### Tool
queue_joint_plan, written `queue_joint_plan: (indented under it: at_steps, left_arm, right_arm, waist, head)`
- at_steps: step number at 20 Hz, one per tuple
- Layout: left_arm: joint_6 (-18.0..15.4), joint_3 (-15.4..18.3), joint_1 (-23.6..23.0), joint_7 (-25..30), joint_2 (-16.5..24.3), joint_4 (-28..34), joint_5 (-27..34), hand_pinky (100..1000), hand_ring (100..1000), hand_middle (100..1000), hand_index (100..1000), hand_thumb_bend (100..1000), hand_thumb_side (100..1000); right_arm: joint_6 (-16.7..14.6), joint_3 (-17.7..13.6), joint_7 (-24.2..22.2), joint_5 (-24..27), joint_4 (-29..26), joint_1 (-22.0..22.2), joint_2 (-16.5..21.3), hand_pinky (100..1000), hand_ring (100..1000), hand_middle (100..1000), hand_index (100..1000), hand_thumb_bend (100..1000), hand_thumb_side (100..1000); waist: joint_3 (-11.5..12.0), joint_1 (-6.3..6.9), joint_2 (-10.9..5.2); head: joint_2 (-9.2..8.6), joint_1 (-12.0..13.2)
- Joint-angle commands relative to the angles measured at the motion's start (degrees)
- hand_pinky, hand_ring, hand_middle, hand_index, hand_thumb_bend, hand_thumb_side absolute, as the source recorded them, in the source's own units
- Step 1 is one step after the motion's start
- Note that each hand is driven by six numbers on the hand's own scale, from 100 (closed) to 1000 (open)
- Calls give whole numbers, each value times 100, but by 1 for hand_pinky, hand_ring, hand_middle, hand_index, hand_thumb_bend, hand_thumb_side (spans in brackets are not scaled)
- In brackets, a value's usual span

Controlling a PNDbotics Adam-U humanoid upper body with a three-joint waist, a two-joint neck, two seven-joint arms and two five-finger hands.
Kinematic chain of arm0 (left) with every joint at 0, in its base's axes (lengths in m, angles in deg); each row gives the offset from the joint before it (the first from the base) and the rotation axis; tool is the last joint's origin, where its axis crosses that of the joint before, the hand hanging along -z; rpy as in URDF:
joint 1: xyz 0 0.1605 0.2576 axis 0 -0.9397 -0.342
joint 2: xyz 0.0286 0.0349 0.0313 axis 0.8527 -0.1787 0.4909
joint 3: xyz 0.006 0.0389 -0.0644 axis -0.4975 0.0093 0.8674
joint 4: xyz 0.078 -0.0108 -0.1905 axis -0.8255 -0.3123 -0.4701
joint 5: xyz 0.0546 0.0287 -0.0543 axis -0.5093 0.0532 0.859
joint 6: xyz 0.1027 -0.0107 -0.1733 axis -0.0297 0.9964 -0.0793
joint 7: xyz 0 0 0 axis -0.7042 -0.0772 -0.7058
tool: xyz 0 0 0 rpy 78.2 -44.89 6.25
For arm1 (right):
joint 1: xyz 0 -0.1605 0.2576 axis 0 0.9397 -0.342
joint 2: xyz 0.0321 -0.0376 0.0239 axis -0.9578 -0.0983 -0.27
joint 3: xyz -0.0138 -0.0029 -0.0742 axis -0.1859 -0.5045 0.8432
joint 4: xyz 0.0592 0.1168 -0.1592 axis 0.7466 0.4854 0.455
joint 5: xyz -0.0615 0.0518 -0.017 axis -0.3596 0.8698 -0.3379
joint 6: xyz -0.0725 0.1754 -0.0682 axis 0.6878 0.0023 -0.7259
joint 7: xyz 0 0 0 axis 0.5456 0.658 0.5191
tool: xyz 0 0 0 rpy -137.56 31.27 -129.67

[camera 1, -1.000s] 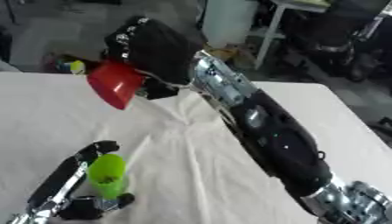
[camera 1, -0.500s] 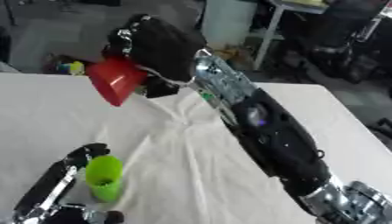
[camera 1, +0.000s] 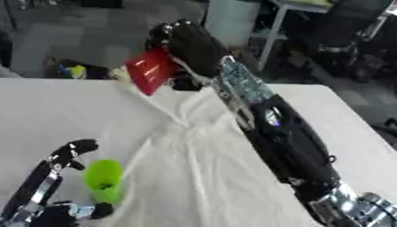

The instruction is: Pour the contents of one cup into another cup.

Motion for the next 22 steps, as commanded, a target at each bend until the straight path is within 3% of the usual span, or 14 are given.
queue_joint_plan:
  at_steps: [1, 4, 8, 9, 11, 14, 15, 18, 22]
  left_arm:
    - [86, 155, -1, -34, 87, 276, 313, 657, 939, 846, 860, 1000, 766]
    - [146, 212, -35, -57, 98, 375, 534, 657, 939, 846, 860, 1000, 753]
    - [185, 223, -39, -37, 114, 423, 617, 657, 939, 846, 860, 1000, 753]
    - [181, 240, -42, -44, 103, 443, 631, 649, 927, 839, 853, 1000, 717]
    - [167, 427, -62, -158, 85, 619, 750, 648, 927, 838, 853, 1000, 706]
    - [200, 542, -86, -344, 121, 816, 950, 648, 928, 838, 852, 1000, 699]
    - [214, 538, -85, -371, 127, 854, 999, 648, 928, 838, 853, 1000, 696]
    - [249, 521, -59, -380, 137, 931, 1088, 649, 929, 838, 853, 1000, 701]
    - [274, 512, -33, -359, 146, 962, 1147, 649, 930, 839, 853, 1000, 703]
  right_arm:
    - [212, -445, 84, 335, 256, 126, 71, 408, 139, 170, 475, 100, 100]
    - [314, -689, 162, 614, 520, 242, 7, 408, 139, 170, 475, 100, 100]
    - [342, -665, 100, 1019, 540, 247, 60, 408, 139, 170, 475, 100, 100]
    - [369, -665, 61, 1118, 538, 263, 58, 434, 147, 165, 467, 100, 100]
    - [497, -840, -76, 1302, 711, 452, -119, 449, 154, 165, 470, 108, 100]
    - [690, -1090, -228, 1564, 1101, 846, -457, 466, 163, 167, 474, 187, 118]
    - [661, -1042, -207, 1650, 1240, 947, -519, 475, 169, 168, 474, 208, 168]
    - [422, -683, -149, 1939, 1549, 1109, -679, 491, 182, 166, 473, 214, 198]
    - [33, -275, -175, 2333, 1691, 1187, -700, 511, 204, 171, 477, 286, 274]
  waist:
    - [21, 81, -72]
    - [51, 110, -64]
    - [58, 111, -63]
    - [46, 128, -47]
    - [-1, 182, 26]
    - [34, 180, -7]
    - [47, 179, -18]
    - [64, 180, -20]
    - [68, 173, -21]
  head:
    - [-15, 2]
    - [-12, -20]
    - [-12, -25]
    - [-17, -14]
    - [-68, 11]
    - [-25, -28]
    - [-12, -44]
    - [9, -75]
    - [14, -100]
